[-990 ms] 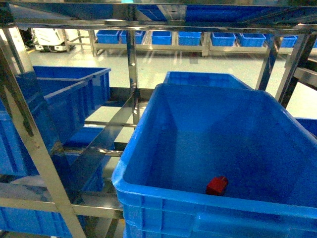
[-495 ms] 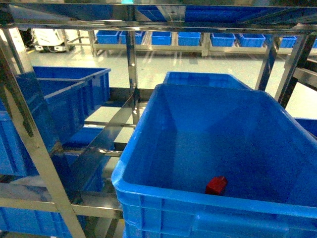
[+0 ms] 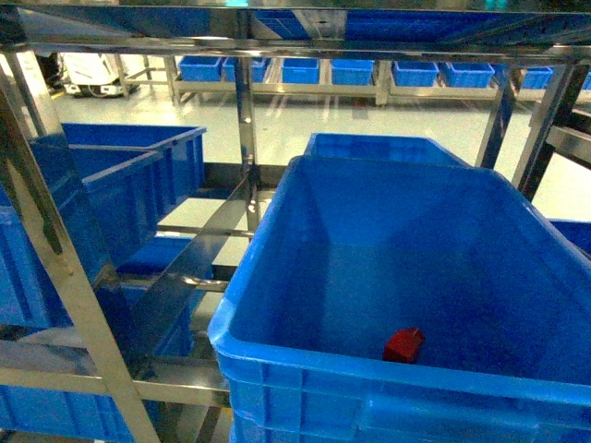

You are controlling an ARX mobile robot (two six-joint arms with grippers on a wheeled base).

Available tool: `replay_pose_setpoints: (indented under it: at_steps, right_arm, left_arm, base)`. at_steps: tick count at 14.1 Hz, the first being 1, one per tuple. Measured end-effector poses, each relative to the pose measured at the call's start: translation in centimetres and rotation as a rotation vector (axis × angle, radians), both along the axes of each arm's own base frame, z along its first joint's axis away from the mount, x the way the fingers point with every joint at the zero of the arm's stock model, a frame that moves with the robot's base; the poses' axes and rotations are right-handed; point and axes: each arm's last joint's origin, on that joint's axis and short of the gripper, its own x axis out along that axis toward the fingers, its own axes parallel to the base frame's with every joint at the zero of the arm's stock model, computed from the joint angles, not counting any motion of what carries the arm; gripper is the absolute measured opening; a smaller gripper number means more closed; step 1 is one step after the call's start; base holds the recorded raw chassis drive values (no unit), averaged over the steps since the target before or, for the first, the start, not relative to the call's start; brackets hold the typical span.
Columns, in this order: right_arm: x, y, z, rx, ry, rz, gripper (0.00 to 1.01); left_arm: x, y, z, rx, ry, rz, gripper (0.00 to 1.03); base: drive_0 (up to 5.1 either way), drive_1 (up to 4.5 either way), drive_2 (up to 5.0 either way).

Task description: Pick red block from blue box to shelf

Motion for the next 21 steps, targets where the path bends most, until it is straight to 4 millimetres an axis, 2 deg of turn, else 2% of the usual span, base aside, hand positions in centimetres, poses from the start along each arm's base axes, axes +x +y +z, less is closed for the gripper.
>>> replay_pose_setpoints:
  at_steps: [1,6,16,20,21]
  right_arm:
    - [0.0,0.0,-0.1,0.003,0.003,0.0,0.62]
    - [0.0,0.0,-2.4,0.042,0.01,-0.003,0.04]
    - [0.0,0.0,-5.0,0.045,0.012,-0.003,0.02]
    - [0.0,0.0,-5.0,0.047,0.004,-0.002,0.02]
    - [0.0,0.0,-5.0,0.047,0.004,-0.002,0.1]
  left_arm:
    - [0.0,0.0,0.0,0.0,-0.001,0.0,0.98]
    - [0.0,0.0,0.0,0.0,-0.001,0.0,0.98]
    - [0.0,0.0,0.0,0.0,0.0,0.001,0.98]
    - [0.0,0.0,0.0,0.0,0.0,0.0,0.98]
    - [0.0,0.0,0.0,0.0,0.0,0.0,0.98]
  base:
    - [0.0,0.0,0.0]
    - [0.0,0.0,0.0]
    - [0.0,0.0,0.0]
    - [0.0,0.0,0.0]
    - [0.0,0.0,0.0]
